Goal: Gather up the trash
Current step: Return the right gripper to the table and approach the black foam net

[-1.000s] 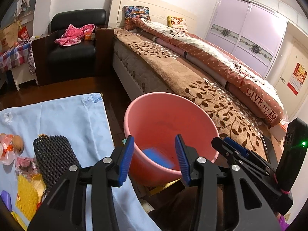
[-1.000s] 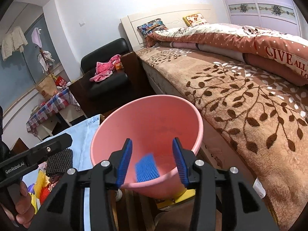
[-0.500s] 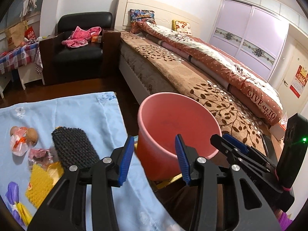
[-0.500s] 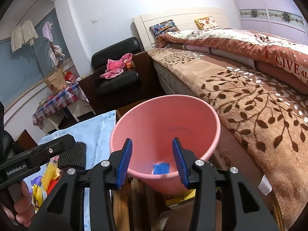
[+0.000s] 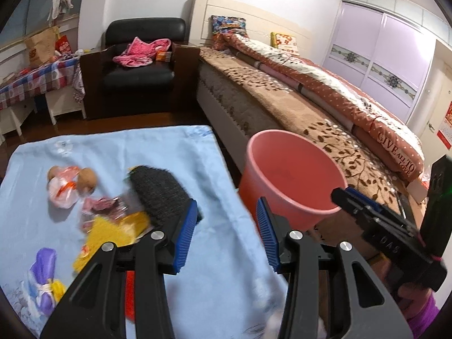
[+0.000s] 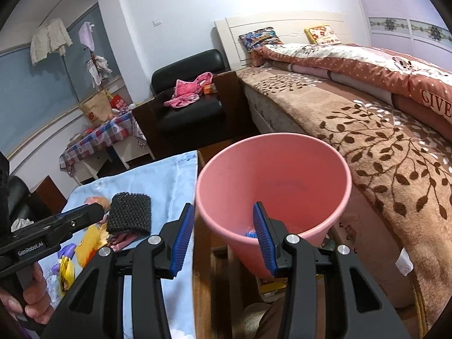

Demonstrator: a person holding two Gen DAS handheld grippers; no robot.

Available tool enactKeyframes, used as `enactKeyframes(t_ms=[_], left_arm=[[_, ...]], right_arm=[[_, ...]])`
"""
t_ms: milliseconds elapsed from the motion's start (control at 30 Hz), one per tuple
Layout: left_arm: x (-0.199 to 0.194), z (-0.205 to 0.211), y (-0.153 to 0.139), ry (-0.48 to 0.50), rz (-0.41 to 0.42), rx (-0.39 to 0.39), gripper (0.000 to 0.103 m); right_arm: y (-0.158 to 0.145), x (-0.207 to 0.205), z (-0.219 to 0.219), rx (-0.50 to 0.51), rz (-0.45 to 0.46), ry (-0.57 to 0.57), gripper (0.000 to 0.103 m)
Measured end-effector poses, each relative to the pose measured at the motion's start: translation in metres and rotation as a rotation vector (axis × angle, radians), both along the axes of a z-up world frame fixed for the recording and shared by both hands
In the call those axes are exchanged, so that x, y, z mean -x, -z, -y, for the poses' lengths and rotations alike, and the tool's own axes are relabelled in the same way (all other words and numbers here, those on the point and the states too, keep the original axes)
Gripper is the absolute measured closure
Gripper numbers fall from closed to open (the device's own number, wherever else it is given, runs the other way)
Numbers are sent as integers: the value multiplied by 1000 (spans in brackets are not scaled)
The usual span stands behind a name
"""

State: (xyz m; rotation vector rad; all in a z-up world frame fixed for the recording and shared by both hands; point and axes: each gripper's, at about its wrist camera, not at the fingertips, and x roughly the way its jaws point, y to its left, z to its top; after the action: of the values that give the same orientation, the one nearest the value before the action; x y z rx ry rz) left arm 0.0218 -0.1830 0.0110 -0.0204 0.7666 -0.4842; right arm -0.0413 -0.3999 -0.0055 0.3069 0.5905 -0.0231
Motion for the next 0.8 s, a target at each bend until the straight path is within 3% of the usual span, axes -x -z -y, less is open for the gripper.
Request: enactKeyframes(t_ms=[467, 800], left_arm=[[15, -78, 30, -147, -37, -71, 59], [4, -85, 60, -185, -49, -160, 59]], right_arm=[[8, 0, -27, 0, -26, -80, 60], [17, -4, -46, 27, -54, -132, 60]])
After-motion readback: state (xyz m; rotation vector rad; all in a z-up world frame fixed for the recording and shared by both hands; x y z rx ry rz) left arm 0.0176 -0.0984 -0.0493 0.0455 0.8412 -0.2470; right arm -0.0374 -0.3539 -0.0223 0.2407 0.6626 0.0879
